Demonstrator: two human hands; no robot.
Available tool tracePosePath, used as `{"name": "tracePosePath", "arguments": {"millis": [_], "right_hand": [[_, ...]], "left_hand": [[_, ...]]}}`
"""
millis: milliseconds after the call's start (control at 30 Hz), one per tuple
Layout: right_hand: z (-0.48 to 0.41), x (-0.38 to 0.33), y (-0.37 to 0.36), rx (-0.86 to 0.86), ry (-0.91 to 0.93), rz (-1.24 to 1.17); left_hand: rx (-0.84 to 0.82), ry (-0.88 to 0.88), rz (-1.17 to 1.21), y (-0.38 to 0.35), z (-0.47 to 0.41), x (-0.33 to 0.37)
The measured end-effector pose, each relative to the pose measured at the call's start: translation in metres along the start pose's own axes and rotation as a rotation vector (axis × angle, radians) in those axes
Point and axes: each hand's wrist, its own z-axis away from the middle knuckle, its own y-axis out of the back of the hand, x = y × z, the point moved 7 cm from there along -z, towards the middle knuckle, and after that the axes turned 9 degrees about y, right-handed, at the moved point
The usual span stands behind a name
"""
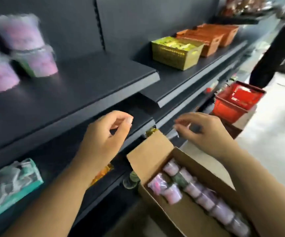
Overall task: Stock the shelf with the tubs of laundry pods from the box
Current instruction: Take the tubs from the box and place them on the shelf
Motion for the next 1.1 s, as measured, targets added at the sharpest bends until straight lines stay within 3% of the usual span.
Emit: {"name": "tracePosePath", "arguments": {"millis": [200,400,533,667,767,967,1100], "right_hand": [[0.140,0.139,0.015,-0.052,-0.446,0.025],[0.250,0.239,-0.028,-0.125,-0.846,-0.056],[0.312,0.300,-0.078,-0.146,-1.089,-0.075],[0.369,0.363,-0.130,-0.157,-1.276,-0.059],[0.407,0.405,-0.163,-0.186,-1.383,-0.024],[0.475,0.464,-0.207,-0.254,-1.595,0.044],[0.496,0.484,-0.217,-0.275,-1.496,0.095]], "left_hand": [[-0.379,0.172,-0.180,-0.189,0.011,-0.040],[-0.639,0.464,-0.315,-0.299,0.035,-0.134],[-0.764,0.699,-0.271,-0.370,0.046,-0.214],[-0.761,1.091,-0.188,-0.434,0.065,-0.309],[-0.662,1.306,-0.149,-0.464,0.078,-0.372],[-0.473,1.564,0.032,-0.510,0.100,-0.462],[-0.398,1.611,0.207,-0.535,0.106,-0.483]]}}
